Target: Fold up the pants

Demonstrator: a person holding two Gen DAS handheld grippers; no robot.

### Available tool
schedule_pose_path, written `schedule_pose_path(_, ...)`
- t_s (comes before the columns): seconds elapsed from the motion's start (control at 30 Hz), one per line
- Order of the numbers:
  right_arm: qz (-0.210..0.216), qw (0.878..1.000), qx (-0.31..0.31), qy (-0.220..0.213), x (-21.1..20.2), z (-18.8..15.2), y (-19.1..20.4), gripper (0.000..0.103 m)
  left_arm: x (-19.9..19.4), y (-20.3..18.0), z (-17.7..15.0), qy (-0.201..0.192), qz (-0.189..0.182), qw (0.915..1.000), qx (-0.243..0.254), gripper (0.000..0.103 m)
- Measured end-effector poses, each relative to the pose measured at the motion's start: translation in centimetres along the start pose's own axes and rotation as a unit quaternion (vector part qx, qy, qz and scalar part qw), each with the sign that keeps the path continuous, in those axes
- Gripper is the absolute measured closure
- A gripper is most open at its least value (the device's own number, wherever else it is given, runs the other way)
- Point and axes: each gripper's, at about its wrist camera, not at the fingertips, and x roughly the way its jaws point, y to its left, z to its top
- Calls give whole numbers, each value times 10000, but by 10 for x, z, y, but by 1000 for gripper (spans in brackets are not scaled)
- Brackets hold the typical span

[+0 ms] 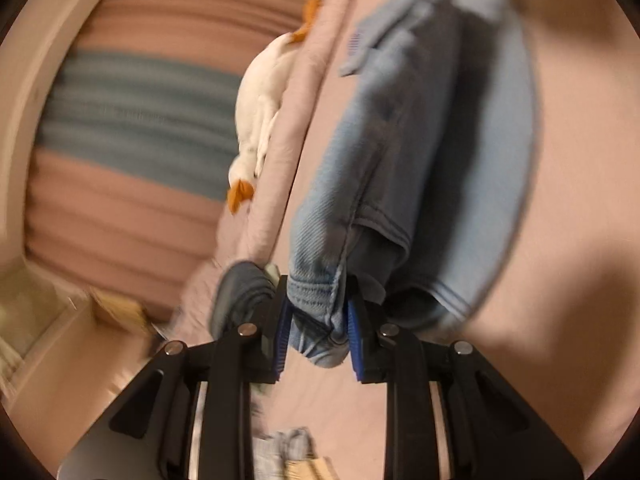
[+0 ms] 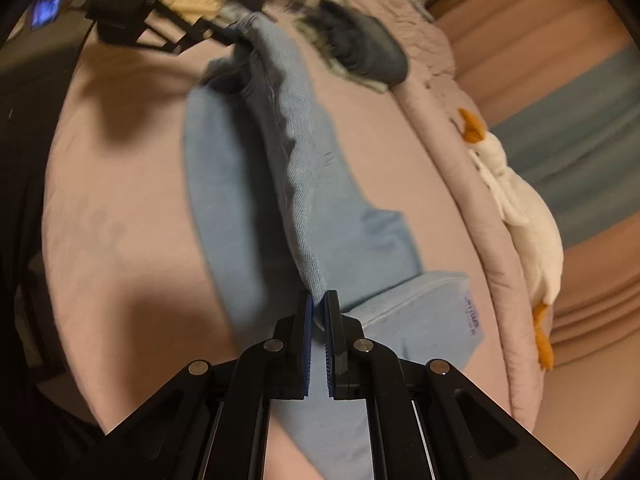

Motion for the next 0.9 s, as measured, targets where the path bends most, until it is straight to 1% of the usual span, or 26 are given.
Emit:
schedule_pose_path(0.03, -60, 10000, -63, 37, 1, 0, 7, 99, 0, -10, -4, 15, -14, 9998, 190, 79)
schedule_pose_path(0.1, 3, 9999, -82, 92, 9, 1, 16, 99, 8, -23, -14, 106, -93, 9990, 435, 78)
schedule_pose_path(0.17, 49, 9998, -127, 143, 15, 4, 30, 99, 11, -32, -21, 163, -182, 9984, 519, 78)
schedule_pose_path(0.23, 65, 9995, -247, 186, 20, 5, 39, 99, 11, -31, -23, 145, -243, 9984, 493, 78)
schedule_pose_path(0.27, 79, 9993, -276, 242, 24, 5, 45, 99, 9, -29, -23, 146, -293, 9985, 429, 78)
schedule_pose_path(0.33, 195, 9993, -132, 297, 28, 4, 47, 99, 9, -23, -23, 151, -398, 9987, 285, 75)
schedule_pose_path(0.43, 325, 9987, 65, 390, 33, 3, 46, 99, 8, -14, -24, 235, -458, 9986, 100, 69)
schedule_pose_path(0.47, 394, 9982, 206, 391, 33, 3, 43, 98, 7, -7, -24, 305, -562, 9979, -117, 67)
schedule_pose_path(0.5, 496, 9971, 404, 408, 31, 3, 39, 97, 4, -1, -23, 349, -670, 9966, -339, 63)
schedule_pose_path(0.53, 601, 9954, 640, 373, 26, 3, 33, 97, 0, 9, -23, 416, -856, 9930, -703, 61)
schedule_pose_path(0.57, 869, 9904, 1052, 202, 17, 1, 22, 97, -2, 19, -23, 436, -999, 9886, -1036, 58)
schedule_pose_path(0.6, 1044, 9848, 1390, 48, 9, 0, 16, 97, -5, 29, -24, 453, -1127, 9825, -1413, 56)
schedule_pose_path(0.63, 1160, 9777, 1748, -114, 2, -2, 8, 97, -5, 38, -25, 477, -1278, 9741, -1804, 55)
schedule_pose_path(0.67, 1234, 9689, 2124, -292, -3, -4, -2, 96, -4, 49, -23, 528, -1429, 9624, -2247, 54)
schedule_pose_path(0.7, 1288, 9564, 2574, -496, -6, -7, -13, 96, -1, 54, -20, 543, -1516, 9547, -2502, 53)
schedule_pose_path(0.73, 1294, 9487, 2827, -568, -4, -8, -15, 96, 1, 58, -14, 547, -1618, 9445, -2807, 53)
schedule_pose_path(0.77, 1292, 9386, 3148, -570, 3, -9, -19, 96, 4, 62, -8, 519, -1724, 9345, -3071, 53)
schedule_pose_path(0.8, 1326, 9290, 3432, -398, 18, -10, -18, 96, 8, 66, 0, 461, -1861, 9230, -3336, 53)
schedule_pose_path(0.83, 1425, 9239, 3546, -212, 31, -11, -15, 96, 12, 69, 11, 429, -2045, 9092, -3602, 53)
schedule_pose_path(0.87, 1633, 9187, 3593, 157, 52, -13, -5, 96, 14, 70, 19, 479, -2200, 9001, -3729, 51)
schedule_pose_path(0.9, 1606, 9200, 3565, 271, 63, -14, 5, 96, 18, 69, 23, 598, -2245, 8954, -3797, 47)
